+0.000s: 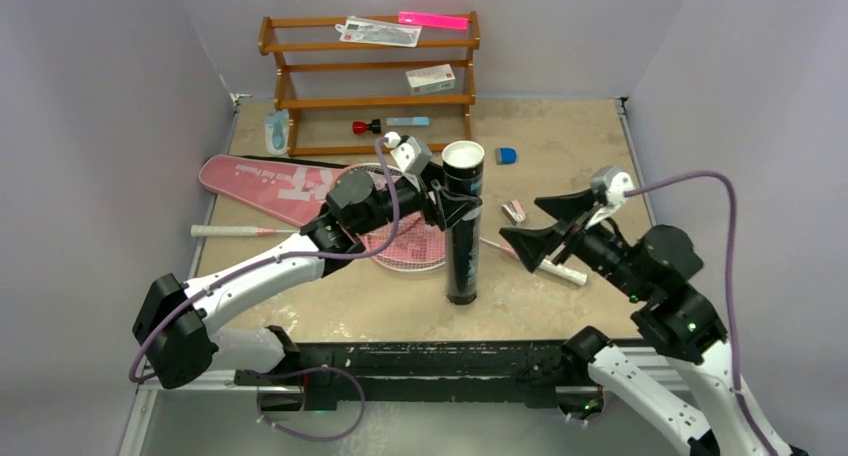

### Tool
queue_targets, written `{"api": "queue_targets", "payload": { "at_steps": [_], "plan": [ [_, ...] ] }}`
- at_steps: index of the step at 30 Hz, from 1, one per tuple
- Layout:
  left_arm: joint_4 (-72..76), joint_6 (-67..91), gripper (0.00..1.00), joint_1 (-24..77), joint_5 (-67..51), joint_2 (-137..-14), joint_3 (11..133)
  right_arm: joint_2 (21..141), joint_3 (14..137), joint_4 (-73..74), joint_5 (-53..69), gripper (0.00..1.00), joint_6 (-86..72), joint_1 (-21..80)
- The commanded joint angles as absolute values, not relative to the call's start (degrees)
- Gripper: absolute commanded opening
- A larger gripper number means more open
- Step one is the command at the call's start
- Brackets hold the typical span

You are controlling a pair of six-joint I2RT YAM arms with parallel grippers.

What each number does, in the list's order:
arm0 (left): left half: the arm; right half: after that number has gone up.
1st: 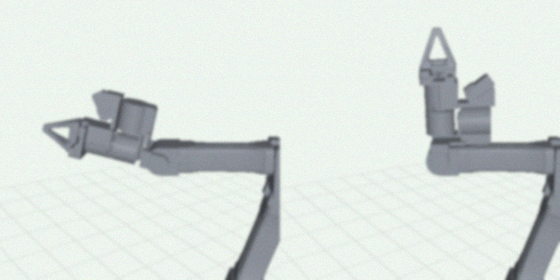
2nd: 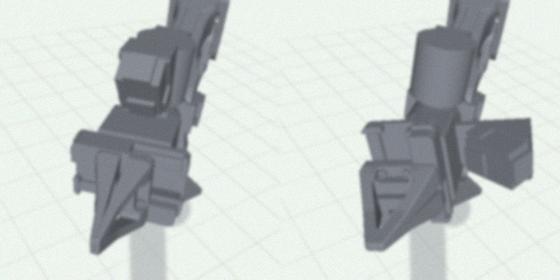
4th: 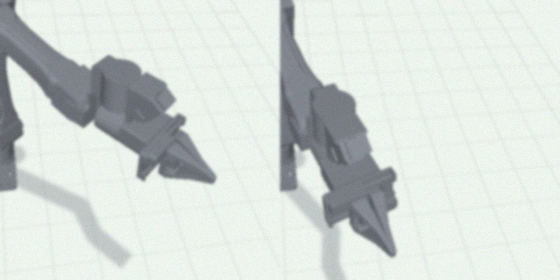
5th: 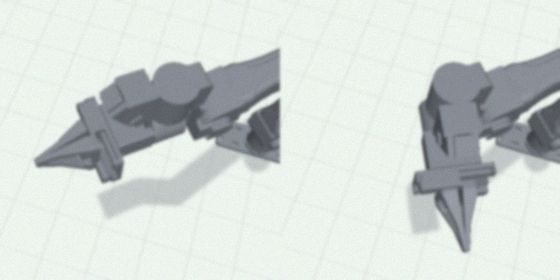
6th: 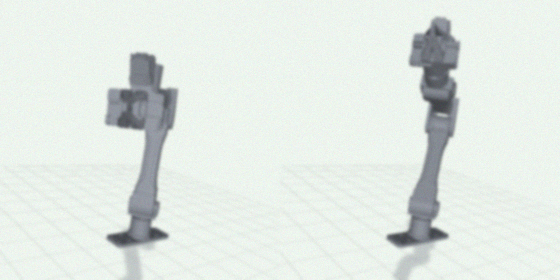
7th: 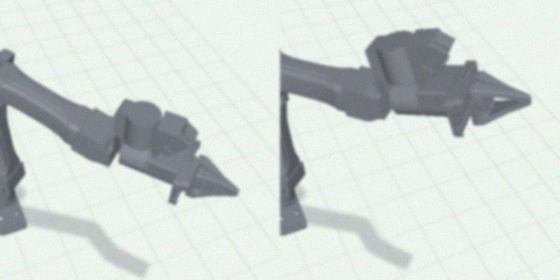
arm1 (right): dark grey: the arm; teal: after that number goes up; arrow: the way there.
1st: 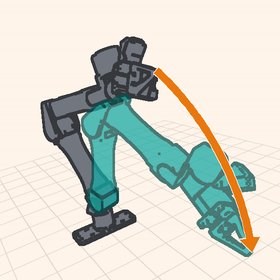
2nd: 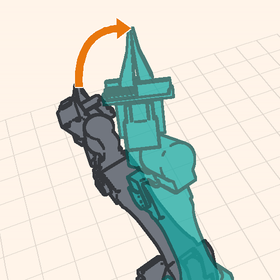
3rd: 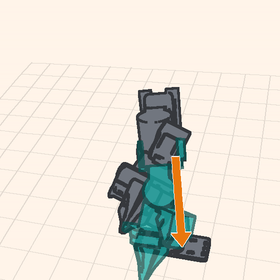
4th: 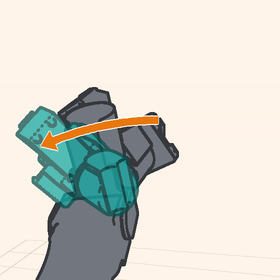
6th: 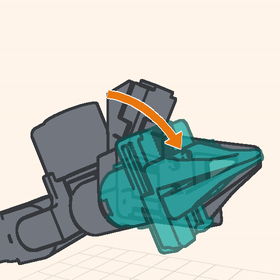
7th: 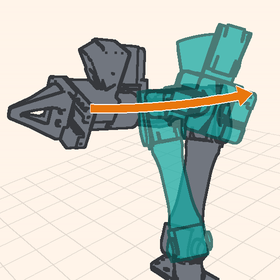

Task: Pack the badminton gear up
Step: Pick up the shuttle tube at the center of the board.

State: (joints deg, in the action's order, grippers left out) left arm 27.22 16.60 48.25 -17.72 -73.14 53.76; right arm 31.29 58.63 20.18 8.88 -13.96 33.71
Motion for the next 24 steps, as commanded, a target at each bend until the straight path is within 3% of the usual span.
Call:
{"api": "queue_targets", "payload": {
  "at_steps": [1,14,22,24],
  "plan": [
    [31.48,30.2,0.43,46.73,-11.5,-69.77,56.57,34.85,53.3,16.15,17.63,0.99,-13.13,33.74],
    [34.19,39.08,0.41,45.92,-15.19,-68.41,57.17,44.92,47.99,6.47,27.18,0.96,-16.89,33.74],
    [38.46,43.7,0.41,45.9,-16.99,-71.52,57.37,44.13,46.92,5.7,26.38,0.63,-17.78,33.67],
    [38.6,43.81,0.45,45.94,-17.12,-72.24,57.65,43.88,47.12,6.4,24.94,0.53,-17.83,33.67]
  ]
}}
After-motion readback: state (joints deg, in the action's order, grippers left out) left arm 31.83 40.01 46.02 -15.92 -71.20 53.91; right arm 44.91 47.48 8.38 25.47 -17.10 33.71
